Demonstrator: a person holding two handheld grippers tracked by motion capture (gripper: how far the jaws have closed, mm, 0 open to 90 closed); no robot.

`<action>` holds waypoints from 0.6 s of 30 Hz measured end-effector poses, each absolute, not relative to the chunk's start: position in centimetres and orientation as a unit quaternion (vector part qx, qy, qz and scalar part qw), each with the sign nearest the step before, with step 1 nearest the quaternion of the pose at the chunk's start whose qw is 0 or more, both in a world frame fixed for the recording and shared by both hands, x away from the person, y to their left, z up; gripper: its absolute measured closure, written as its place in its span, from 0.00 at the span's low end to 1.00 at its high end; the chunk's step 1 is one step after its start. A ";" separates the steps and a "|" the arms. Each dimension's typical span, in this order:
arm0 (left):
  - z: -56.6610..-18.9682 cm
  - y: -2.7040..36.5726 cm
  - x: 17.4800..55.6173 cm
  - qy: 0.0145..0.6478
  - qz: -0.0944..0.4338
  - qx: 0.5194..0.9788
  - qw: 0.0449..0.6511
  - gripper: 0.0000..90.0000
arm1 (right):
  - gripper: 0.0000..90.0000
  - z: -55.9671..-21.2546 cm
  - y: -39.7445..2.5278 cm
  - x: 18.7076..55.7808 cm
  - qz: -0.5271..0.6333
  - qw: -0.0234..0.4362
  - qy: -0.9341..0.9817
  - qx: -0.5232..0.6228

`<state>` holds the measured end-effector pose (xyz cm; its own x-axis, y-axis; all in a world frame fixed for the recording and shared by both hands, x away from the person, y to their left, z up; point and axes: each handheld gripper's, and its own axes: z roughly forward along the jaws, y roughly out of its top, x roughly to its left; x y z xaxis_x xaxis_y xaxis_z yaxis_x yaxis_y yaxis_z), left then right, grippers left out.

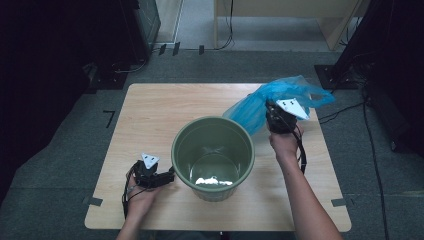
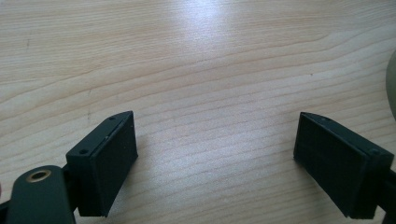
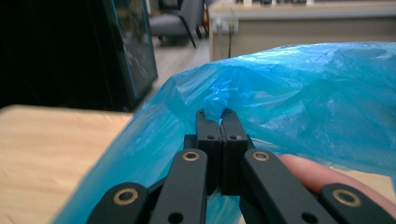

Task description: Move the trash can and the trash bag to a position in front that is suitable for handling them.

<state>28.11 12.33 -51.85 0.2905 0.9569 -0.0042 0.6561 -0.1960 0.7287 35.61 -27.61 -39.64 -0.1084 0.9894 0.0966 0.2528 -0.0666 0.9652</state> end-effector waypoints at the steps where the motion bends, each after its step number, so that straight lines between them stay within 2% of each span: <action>1: -51.9 12.3 28.1 0.547 0.236 0.737 0.320 0.14 | 1.00 -38.9 -27.6 35.4 0.490 0.386 0.563 0.542; 18: -51.9 12.3 28.1 0.548 0.237 0.736 0.320 0.15 | 1.00 -28.3 -26.0 31.5 0.560 0.434 0.526 0.471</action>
<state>28.11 12.28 -51.88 0.2877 0.9577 -0.0020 0.6541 -0.1950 0.7309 31.46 -25.99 -28.32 -0.1803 0.9810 0.0721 0.0092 -0.0716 0.9974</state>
